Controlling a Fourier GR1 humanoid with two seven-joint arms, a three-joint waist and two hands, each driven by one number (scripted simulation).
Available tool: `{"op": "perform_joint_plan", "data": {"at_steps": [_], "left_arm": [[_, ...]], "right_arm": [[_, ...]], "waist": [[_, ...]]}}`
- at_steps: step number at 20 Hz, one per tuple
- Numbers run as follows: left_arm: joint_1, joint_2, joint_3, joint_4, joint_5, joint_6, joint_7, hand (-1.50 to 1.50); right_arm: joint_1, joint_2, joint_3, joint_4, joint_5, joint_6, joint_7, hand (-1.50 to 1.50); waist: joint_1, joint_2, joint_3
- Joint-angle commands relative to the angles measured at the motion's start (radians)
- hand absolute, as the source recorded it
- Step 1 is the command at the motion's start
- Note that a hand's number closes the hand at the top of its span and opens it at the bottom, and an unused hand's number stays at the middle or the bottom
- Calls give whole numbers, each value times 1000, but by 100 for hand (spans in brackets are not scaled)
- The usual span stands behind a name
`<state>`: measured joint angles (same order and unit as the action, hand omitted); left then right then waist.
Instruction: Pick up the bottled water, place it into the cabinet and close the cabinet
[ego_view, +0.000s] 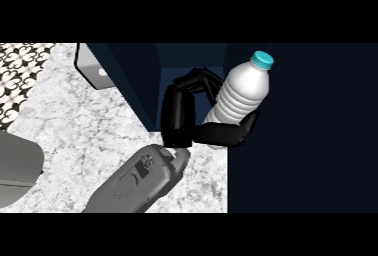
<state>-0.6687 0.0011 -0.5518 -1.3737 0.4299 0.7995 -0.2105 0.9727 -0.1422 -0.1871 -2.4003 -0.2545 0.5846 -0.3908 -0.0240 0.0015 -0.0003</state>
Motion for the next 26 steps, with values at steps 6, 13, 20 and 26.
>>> {"op": "perform_joint_plan", "data": {"at_steps": [6, 13, 20, 26], "left_arm": [[-138, -1, 13, 233, 19, 29, -16, 150], [-187, -1, 86, 417, 25, -39, -86, 150], [-189, -1, 107, 514, 157, -30, -192, 150], [-272, 10, 250, 724, 134, -174, -279, 150]], "right_arm": [[82, 6, -33, -155, -129, 20, 61, -150], [15, -11, -56, -105, -165, 10, 91, -150], [-20, -13, -62, -59, -169, 25, 89, -150], [-6, -27, -104, -41, -193, 71, 53, -150]], "waist": [[-11, 0, 0], [-2, 6, -1], [-18, 7, -1], [-18, 8, -1]]}}
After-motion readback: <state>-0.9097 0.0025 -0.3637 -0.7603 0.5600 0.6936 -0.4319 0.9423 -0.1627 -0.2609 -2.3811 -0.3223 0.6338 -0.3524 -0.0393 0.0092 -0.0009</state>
